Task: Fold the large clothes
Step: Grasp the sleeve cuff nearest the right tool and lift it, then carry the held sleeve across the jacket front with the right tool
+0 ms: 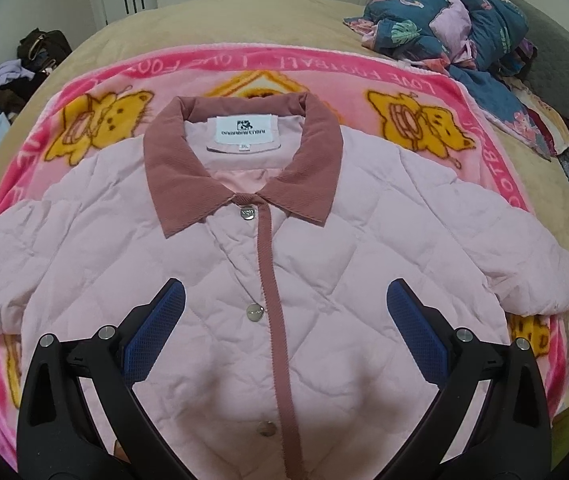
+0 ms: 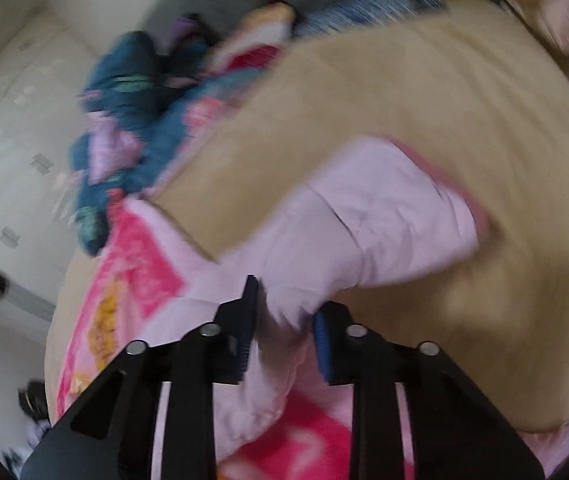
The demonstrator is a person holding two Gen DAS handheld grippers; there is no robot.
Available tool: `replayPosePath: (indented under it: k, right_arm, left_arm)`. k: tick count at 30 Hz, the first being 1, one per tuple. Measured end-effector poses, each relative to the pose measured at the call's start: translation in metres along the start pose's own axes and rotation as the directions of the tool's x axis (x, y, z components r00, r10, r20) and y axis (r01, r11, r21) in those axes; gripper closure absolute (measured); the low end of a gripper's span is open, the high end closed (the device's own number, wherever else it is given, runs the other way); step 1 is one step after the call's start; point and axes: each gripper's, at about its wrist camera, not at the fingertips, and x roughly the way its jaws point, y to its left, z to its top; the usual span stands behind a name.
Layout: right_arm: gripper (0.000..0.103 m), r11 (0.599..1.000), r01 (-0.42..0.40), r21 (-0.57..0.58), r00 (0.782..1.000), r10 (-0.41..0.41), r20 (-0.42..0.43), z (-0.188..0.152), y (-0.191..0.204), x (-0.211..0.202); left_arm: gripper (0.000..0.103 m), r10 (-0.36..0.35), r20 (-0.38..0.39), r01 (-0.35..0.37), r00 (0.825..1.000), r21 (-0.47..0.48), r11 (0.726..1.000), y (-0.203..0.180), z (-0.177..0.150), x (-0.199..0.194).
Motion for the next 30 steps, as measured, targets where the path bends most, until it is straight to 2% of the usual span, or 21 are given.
replayPosePath:
  k: [6,11,19,30]
  right_arm:
    - [0.085,0.975,-0.142,-0.17,0.985,0.157,0.074,0.003,0.081,-0.051]
    - [0.086,0.918,-0.219,-0.33,0.957,0.268,0.111,-0.01,0.146,-0.098]
    - [0.086,0.828,-0.278,-0.486,0.926,0.366,0.094,-0.043,0.231,-0.133]
    - [0.086,0.732,-0.332,-0.595,0.901,0.433,0.03,-0.086,0.301,-0.142]
  left_arm:
    - [0.008,-0.027,0.008,0.028,1.0,-0.016,0.999,0.015,0.002,-0.018]
    - [0.008,-0.036,0.042,0.037,0.998,-0.019,0.999,0.033,0.005,-0.041]
    - [0.008,-0.062,0.089,0.064,0.994,-0.03,0.997,0.061,0.011,-0.069]
    - [0.008,-0.102,0.126,0.113,0.987,-0.082,0.99,0.098,0.016,-0.084]
